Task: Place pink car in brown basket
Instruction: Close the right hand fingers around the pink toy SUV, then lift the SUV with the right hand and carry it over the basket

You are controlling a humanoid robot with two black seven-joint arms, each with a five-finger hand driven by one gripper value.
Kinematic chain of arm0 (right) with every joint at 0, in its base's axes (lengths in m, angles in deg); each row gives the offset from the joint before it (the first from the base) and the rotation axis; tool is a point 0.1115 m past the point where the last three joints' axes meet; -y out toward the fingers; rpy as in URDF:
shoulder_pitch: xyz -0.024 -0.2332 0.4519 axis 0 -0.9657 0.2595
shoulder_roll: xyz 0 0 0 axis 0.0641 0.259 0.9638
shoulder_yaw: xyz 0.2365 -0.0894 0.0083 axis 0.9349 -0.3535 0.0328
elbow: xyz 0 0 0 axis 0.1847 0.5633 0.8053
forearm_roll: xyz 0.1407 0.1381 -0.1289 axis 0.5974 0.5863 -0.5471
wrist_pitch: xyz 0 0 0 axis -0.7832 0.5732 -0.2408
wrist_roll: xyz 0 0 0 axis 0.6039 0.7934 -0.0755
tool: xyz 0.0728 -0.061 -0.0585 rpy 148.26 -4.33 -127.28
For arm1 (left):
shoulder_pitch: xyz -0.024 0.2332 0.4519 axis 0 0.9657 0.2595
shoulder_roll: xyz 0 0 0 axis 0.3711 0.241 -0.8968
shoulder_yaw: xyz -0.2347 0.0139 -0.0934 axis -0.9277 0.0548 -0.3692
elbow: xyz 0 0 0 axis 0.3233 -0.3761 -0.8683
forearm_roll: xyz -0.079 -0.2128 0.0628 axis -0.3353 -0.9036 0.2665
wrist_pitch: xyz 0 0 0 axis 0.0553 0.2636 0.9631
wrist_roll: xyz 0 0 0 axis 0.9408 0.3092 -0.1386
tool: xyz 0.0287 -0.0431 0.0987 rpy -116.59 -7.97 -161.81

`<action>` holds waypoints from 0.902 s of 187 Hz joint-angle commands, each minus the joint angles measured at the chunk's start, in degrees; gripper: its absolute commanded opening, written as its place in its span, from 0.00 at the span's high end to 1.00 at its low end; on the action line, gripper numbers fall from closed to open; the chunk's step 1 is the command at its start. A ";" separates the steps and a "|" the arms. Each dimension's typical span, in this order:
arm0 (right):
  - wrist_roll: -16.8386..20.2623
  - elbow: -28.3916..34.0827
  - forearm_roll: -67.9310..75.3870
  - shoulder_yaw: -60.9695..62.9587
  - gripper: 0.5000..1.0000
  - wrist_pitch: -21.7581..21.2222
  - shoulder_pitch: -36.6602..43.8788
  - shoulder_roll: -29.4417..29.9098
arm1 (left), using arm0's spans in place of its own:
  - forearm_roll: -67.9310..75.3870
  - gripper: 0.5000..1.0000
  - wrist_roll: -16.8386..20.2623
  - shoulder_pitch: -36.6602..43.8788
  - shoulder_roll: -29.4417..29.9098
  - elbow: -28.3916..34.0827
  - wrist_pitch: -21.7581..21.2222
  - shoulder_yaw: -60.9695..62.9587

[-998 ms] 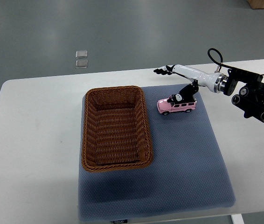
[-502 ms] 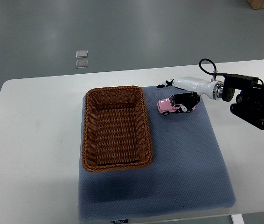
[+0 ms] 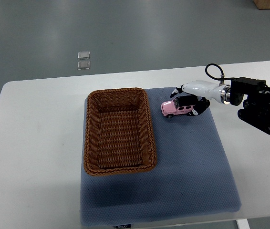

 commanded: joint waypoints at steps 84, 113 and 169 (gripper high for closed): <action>0.73 -1.11 -0.86 0.44 1.00 6.22 0.80 -0.09 | 0.00 0.00 0.00 0.00 0.00 0.09 0.00 0.00; 0.64 -0.94 -0.24 1.31 1.00 7.44 3.78 -0.09 | 0.00 0.00 0.00 0.00 0.00 0.00 0.00 0.00; -0.50 1.52 0.11 1.32 1.00 10.43 9.49 3.16 | 0.00 0.00 0.00 0.00 0.00 0.09 0.00 -0.01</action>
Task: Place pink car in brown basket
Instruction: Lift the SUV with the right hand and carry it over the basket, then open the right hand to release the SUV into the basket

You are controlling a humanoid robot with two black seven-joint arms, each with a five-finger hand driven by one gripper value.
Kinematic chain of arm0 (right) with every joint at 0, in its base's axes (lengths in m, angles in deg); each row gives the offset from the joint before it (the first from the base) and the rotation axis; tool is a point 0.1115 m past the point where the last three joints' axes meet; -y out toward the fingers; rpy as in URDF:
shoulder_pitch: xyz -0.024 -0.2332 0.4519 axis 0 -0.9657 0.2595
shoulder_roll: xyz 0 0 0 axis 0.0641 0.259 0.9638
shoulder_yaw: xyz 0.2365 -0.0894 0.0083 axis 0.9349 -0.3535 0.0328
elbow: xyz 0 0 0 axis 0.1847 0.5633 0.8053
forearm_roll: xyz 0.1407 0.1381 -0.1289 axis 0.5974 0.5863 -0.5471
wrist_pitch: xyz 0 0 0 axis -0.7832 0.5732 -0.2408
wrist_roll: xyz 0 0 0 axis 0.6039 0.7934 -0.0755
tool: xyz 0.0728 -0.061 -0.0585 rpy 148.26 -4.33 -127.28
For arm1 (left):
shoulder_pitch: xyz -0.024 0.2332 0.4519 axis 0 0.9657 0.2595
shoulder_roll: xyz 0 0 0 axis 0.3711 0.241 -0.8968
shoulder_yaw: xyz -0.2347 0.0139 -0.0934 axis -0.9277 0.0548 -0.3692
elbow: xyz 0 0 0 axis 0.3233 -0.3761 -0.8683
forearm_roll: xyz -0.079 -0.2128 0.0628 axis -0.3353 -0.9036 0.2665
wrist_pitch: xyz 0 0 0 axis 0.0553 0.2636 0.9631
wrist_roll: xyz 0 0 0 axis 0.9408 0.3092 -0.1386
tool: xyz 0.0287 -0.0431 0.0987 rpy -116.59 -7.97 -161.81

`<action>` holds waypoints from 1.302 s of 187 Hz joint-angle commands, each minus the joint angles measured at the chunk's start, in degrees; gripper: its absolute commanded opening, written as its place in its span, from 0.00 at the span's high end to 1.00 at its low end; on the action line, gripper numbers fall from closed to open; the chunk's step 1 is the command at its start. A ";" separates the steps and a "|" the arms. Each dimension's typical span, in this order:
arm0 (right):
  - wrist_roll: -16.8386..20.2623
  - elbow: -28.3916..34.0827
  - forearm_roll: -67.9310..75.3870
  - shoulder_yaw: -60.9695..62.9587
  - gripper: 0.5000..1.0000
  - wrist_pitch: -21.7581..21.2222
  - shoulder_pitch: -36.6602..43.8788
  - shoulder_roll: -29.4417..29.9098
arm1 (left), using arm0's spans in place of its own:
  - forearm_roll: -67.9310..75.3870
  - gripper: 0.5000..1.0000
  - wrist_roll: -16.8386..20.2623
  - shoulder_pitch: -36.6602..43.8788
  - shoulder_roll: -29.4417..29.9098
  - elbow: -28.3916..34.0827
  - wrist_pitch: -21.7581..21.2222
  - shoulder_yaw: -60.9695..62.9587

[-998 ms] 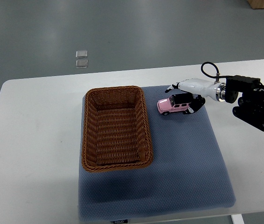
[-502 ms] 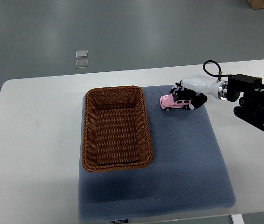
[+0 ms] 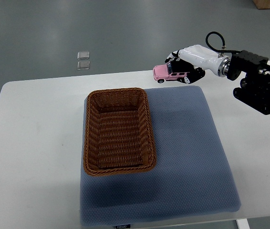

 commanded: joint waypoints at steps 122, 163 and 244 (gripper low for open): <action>-1.33 1.77 -0.26 -4.23 0.58 -0.13 0.73 15.70 | 0.00 0.00 0.00 0.03 0.00 0.11 0.00 0.03; -1.33 1.59 -0.26 -5.11 0.27 0.31 0.29 15.44 | 0.00 0.00 0.00 0.03 0.00 0.02 0.00 -0.06; -0.80 1.59 11.17 3.77 0.21 3.74 -2.61 14.12 | 0.00 0.00 0.00 -0.06 0.00 -0.07 0.00 0.03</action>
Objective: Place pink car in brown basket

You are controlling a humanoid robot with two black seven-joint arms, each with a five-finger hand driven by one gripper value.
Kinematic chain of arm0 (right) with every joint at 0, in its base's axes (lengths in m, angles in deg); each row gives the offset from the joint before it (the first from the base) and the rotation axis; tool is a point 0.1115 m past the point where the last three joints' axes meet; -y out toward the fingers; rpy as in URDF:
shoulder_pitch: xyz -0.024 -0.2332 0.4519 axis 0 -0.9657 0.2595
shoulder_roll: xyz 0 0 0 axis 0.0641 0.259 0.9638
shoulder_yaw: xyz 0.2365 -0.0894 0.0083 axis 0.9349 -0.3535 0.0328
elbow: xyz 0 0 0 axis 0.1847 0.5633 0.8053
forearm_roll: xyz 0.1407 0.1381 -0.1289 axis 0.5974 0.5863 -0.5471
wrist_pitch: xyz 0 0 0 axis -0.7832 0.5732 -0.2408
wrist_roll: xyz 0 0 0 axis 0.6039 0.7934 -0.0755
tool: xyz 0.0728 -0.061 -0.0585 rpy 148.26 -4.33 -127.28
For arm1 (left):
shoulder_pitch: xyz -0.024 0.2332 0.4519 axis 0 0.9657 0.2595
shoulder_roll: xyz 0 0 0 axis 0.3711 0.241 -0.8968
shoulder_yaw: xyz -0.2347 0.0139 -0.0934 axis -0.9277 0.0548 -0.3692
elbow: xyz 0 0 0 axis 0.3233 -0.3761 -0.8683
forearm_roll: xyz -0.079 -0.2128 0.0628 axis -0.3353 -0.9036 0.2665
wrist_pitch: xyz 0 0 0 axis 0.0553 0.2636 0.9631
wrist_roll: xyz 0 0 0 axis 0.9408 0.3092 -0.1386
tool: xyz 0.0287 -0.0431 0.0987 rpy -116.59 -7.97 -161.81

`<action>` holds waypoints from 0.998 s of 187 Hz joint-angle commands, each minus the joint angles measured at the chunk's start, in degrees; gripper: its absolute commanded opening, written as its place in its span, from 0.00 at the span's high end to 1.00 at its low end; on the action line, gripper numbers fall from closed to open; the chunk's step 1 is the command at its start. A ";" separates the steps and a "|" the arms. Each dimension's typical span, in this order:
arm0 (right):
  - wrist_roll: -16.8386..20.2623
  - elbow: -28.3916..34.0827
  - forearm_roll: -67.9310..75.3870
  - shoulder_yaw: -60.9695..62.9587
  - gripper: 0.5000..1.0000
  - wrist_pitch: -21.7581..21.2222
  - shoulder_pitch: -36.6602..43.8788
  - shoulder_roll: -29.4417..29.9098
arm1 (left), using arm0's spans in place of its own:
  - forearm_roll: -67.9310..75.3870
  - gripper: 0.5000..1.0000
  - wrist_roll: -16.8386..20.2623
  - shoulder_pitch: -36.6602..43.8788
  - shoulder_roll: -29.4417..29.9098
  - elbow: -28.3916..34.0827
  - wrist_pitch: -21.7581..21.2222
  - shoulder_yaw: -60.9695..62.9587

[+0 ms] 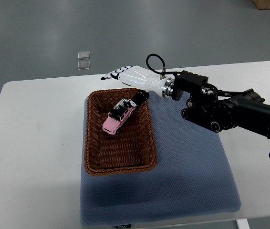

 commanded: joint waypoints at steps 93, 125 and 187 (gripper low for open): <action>3.19 0.00 50.94 28.82 0.21 -0.16 -14.38 -6.80 | 0.00 0.00 0.00 0.04 0.00 -0.02 0.03 -0.08; 4.78 0.00 59.91 33.92 0.21 -0.51 -17.10 -8.03 | 0.00 0.00 0.00 -0.05 0.00 -0.11 0.03 0.01; 4.78 0.27 68.00 37.26 0.17 -17.83 -21.67 -10.57 | 0.00 0.00 0.00 0.04 0.00 -0.02 0.03 -0.08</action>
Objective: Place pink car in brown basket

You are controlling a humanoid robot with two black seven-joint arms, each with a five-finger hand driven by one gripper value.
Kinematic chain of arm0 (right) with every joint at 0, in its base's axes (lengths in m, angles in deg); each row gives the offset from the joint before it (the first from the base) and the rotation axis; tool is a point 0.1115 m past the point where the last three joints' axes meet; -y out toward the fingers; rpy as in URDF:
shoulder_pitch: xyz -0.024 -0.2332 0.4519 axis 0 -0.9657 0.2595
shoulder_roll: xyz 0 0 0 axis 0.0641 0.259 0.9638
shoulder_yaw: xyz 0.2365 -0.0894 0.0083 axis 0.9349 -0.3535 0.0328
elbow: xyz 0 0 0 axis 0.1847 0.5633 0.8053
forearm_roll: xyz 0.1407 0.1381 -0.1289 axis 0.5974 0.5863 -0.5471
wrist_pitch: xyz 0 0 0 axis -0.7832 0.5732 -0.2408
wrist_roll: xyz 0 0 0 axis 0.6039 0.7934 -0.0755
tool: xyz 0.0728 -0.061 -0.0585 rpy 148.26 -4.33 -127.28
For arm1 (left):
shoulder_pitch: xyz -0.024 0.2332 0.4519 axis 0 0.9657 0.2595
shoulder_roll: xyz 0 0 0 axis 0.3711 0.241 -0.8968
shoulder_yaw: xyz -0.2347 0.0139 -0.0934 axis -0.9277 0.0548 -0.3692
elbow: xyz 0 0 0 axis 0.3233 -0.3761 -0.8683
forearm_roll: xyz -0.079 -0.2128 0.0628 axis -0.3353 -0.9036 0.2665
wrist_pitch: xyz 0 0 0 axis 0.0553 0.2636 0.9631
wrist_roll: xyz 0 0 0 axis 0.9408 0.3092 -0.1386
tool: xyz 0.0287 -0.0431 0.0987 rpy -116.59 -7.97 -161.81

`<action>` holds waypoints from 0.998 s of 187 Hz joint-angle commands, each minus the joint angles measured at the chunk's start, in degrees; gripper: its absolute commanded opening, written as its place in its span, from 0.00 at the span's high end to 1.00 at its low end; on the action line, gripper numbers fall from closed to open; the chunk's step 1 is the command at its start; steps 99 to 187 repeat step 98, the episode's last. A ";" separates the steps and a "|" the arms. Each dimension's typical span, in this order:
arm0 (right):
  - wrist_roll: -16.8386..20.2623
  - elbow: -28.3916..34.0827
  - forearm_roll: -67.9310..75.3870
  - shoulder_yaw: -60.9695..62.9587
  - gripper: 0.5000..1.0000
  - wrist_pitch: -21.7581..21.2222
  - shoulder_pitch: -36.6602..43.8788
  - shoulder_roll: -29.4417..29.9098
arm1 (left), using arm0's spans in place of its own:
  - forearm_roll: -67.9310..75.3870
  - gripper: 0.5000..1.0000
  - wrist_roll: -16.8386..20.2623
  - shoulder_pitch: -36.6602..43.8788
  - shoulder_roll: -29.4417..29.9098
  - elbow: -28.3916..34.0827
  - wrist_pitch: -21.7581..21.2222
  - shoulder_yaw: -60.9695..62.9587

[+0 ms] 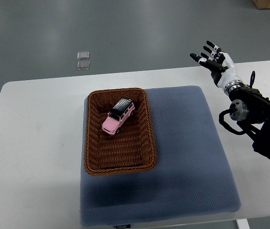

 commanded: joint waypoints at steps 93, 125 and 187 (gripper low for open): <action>-0.11 -0.61 1.03 -0.01 0.17 -6.55 -3.16 -0.14 | 0.00 0.00 0.00 -0.07 0.00 0.00 0.00 0.00; -0.29 -0.52 1.12 0.08 0.17 -6.73 -3.60 -0.23 | 0.00 0.00 0.00 -0.07 0.00 0.09 0.00 0.00; -0.29 -0.52 1.12 0.08 0.17 -6.73 -3.60 -0.23 | 0.00 0.00 0.00 -0.07 0.00 0.09 0.00 0.00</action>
